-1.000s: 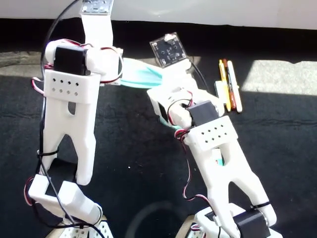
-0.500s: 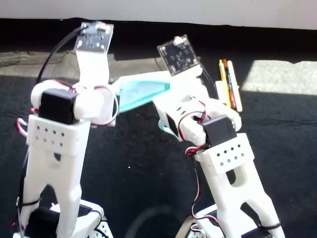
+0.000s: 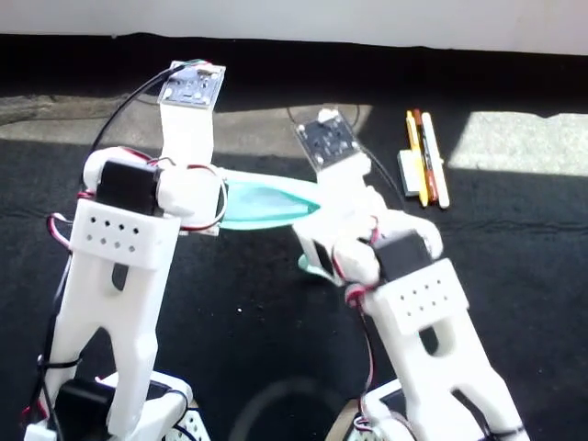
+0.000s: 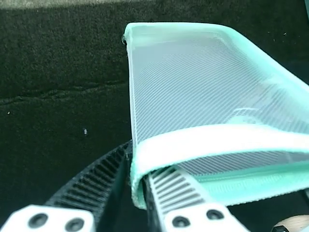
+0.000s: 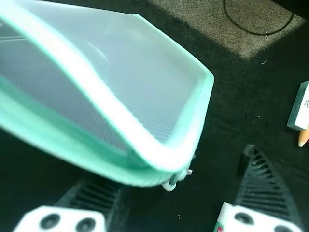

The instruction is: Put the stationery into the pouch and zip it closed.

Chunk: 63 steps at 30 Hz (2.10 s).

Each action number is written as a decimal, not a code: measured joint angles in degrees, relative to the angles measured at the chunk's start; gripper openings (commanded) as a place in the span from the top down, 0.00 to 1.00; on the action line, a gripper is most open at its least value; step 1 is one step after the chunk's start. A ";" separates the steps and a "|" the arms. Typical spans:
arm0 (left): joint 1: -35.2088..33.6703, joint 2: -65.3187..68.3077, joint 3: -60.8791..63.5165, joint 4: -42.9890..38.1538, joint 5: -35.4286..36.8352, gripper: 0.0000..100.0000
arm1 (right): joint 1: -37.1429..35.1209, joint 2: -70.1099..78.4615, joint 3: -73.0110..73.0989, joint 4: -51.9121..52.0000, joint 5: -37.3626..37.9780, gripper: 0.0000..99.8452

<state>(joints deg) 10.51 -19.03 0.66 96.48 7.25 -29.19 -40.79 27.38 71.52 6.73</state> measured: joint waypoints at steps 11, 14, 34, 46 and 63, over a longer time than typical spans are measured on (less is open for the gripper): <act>0.26 6.51 -0.18 -0.79 0.79 0.99 | 2.20 -27.43 0.09 9.14 0.00 0.70; 0.18 6.59 -0.18 -1.14 0.79 0.99 | 10.37 -29.80 2.81 9.14 -0.09 0.71; 0.44 6.86 -0.18 -1.14 0.70 0.99 | 29.45 26.90 5.63 5.36 5.10 0.84; 0.44 6.86 -0.18 -1.14 0.70 0.99 | 29.45 44.31 -8.09 9.41 6.42 0.84; 1.49 7.03 -0.18 -1.14 0.79 0.99 | 28.04 61.36 -9.67 0.97 6.86 0.95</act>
<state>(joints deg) 12.00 -12.00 0.48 95.34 8.04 -1.14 20.57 17.71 72.48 13.58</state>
